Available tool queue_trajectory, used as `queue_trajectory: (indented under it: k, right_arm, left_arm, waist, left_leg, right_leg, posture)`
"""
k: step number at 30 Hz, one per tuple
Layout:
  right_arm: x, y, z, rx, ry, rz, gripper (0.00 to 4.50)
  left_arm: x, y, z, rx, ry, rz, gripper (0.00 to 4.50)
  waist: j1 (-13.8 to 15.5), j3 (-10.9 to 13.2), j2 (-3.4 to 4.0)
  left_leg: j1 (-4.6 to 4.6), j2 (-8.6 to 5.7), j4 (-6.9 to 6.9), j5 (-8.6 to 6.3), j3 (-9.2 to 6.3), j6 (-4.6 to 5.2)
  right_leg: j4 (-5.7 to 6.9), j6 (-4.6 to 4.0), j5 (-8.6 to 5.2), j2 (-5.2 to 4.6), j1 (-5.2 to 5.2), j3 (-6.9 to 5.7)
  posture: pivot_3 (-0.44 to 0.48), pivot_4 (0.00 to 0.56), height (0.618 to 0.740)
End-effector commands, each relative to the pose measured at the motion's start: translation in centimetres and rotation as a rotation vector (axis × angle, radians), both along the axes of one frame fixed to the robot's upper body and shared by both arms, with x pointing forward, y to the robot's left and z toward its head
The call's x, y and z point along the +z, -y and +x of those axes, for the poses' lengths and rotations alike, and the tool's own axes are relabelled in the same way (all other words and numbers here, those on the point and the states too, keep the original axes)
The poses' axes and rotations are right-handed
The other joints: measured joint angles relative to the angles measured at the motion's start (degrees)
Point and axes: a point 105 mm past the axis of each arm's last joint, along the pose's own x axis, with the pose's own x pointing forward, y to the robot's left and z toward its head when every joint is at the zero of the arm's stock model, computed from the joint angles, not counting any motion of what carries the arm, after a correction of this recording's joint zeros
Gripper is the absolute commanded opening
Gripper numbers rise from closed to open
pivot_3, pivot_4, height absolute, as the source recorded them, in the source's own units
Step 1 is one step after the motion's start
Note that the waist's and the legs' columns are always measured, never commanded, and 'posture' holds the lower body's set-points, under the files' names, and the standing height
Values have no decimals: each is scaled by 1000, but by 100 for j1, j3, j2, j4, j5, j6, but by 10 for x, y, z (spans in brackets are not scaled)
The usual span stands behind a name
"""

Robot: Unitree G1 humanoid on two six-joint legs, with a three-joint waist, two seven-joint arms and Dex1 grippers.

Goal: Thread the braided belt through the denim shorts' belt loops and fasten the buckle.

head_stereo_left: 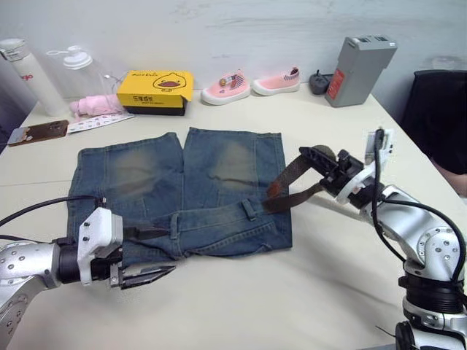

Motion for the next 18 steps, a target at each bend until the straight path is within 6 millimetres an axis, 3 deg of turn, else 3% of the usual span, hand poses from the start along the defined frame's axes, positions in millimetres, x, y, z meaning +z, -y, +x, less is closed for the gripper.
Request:
queue_trajectory:
  k: [1,6,18]
  right_arm:
    - [12,-9,-8,42,17,75,0]
    - [-9,-29,-12,68,-50,73,0]
    - [-41,-37,-10,36,-102,-4,0]
  left_arm:
    - [10,16,8,7,33,-84,3867]
    - [10,19,17,32,38,-100,3867]
    - [14,20,22,34,53,-81,3867]
  waist:
    - [-9,-2,0]
    - [-4,-6,-6]
    - [3,-4,-2]
  left_leg:
    - [-1,8,-2,0,2,0]
    - [0,6,-2,1,2,-2]
    - [9,-6,-1,5,-9,-5]
  right_leg:
    - [1,-4,-2,3,-4,-1]
    - [6,-6,-3,7,-8,3]
    - [8,-5,-2,14,-12,4]
  posture:
    - [0,150,618]
    - [0,150,618]
    - [0,150,618]
